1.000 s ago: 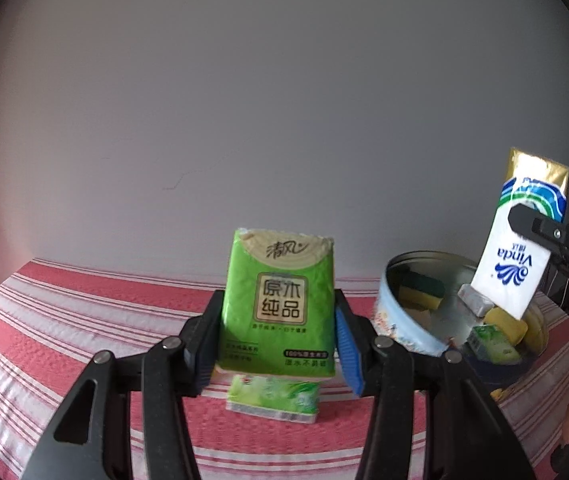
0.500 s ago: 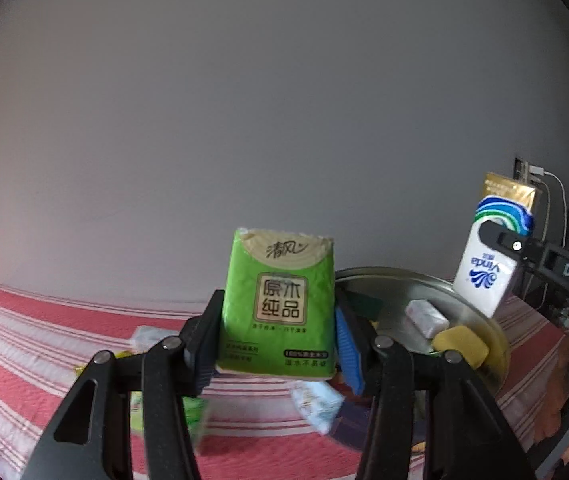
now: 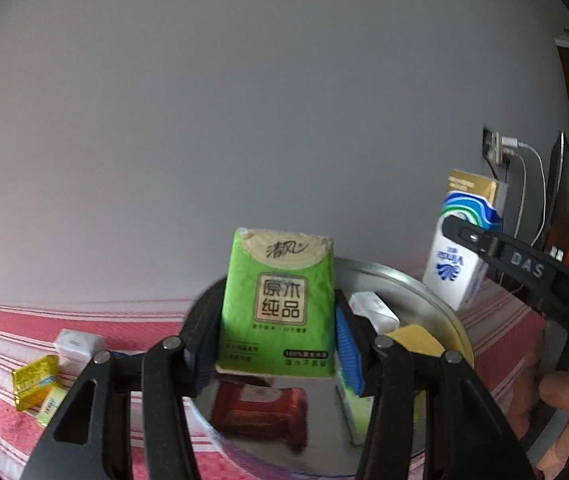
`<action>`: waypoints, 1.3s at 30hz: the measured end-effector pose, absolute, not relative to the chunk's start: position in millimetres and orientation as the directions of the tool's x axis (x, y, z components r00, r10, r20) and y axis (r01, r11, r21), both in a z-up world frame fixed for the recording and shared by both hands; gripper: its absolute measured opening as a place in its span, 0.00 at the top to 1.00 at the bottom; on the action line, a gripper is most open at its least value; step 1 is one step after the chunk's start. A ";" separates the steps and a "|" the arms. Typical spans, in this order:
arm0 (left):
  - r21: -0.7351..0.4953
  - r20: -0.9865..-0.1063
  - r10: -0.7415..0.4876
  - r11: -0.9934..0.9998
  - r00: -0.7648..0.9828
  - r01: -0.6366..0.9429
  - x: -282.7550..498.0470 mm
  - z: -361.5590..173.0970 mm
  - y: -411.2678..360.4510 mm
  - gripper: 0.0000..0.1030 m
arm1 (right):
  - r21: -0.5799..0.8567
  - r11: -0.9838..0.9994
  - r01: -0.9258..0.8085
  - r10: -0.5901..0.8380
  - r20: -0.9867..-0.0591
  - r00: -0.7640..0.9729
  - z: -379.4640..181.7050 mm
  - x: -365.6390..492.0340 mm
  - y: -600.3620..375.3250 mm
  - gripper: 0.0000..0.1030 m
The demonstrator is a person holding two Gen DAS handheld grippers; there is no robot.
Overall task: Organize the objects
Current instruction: 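Carry both tissue packs over the tin and open both tools to drop them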
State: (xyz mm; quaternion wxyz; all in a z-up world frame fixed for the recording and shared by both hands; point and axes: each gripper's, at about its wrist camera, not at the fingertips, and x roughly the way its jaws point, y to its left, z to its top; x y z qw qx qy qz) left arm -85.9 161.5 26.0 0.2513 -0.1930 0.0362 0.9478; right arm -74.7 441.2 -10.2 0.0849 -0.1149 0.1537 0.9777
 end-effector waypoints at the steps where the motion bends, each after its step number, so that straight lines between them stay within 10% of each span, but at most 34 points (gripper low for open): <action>1: -0.024 -0.395 0.464 -0.868 -0.793 -0.496 -87.9 22.8 168.3 0.51 | 0.289 -0.935 -0.204 0.127 -0.264 -0.956 -13.4 -77.6 443.5 0.73; 35: 0.055 -0.529 0.360 -0.889 -0.768 -0.454 -93.1 -15.5 231.2 0.49 | 0.230 -0.954 -0.192 0.062 -0.476 -0.877 -55.5 -124.0 430.5 0.69; 37: 0.046 -0.525 0.355 -0.896 -0.774 -0.442 -93.0 -14.7 230.6 0.36 | 0.261 -0.951 -0.165 0.021 -0.480 -0.877 -56.2 -125.2 430.9 0.62; 39: 0.032 -0.511 0.358 -0.901 -0.782 -0.433 -91.6 -11.8 228.5 0.18 | 0.317 -0.938 -0.139 -0.033 -0.480 -0.877 -57.0 -125.8 434.2 0.32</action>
